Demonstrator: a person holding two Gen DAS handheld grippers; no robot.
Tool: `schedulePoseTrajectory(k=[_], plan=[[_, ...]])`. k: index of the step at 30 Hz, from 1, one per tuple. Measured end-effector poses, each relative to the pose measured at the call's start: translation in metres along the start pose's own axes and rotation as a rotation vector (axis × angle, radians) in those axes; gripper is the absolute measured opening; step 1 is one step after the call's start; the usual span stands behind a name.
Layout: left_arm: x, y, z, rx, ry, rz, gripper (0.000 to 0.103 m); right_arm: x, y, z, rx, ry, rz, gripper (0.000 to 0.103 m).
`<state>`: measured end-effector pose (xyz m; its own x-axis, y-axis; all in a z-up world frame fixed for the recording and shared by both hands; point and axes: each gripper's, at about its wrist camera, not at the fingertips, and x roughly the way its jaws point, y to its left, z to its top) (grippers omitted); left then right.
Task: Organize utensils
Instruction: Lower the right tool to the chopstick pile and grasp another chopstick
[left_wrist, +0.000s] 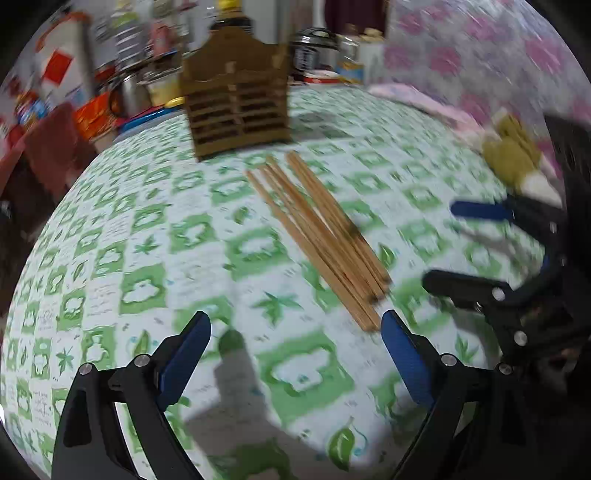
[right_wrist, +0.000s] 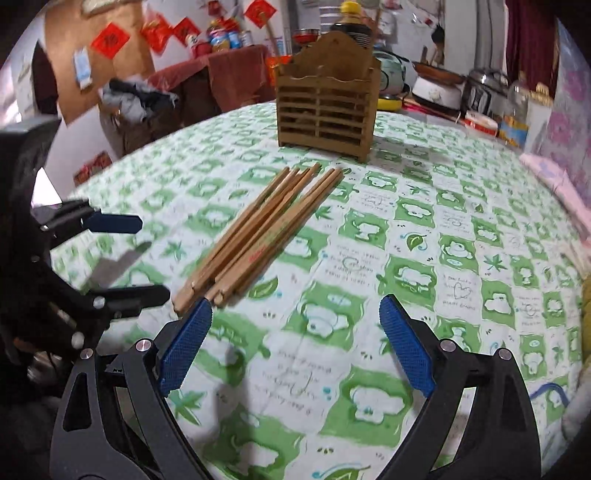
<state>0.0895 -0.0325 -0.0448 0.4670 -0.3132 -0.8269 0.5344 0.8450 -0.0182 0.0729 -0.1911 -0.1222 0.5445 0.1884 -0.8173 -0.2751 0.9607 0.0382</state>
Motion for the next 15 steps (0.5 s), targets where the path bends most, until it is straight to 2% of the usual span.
schedulePoseTrajectory(k=[2, 6, 8, 11, 15], plan=[[0.007, -0.005, -0.005, 0.029, 0.027, -0.007, 0.092, -0.001, -0.002, -0.001, 0.009, 0.005, -0.006, 0.089], [0.014, 0.0, -0.001, 0.003, 0.028, -0.019, 0.095, 0.003, -0.012, 0.001, 0.058, 0.013, 0.007, 0.089], [0.022, 0.01, 0.008, -0.044, 0.052, 0.014, 0.097, 0.005, -0.015, 0.003, 0.075, 0.021, 0.009, 0.089], [0.032, 0.039, 0.028, -0.189, 0.102, 0.059, 0.096, 0.005, -0.015, 0.008, 0.085, 0.009, -0.013, 0.089], [0.022, 0.065, 0.035, -0.316, 0.065, -0.052, 0.096, 0.004, -0.011, 0.014, 0.094, 0.005, 0.017, 0.089]])
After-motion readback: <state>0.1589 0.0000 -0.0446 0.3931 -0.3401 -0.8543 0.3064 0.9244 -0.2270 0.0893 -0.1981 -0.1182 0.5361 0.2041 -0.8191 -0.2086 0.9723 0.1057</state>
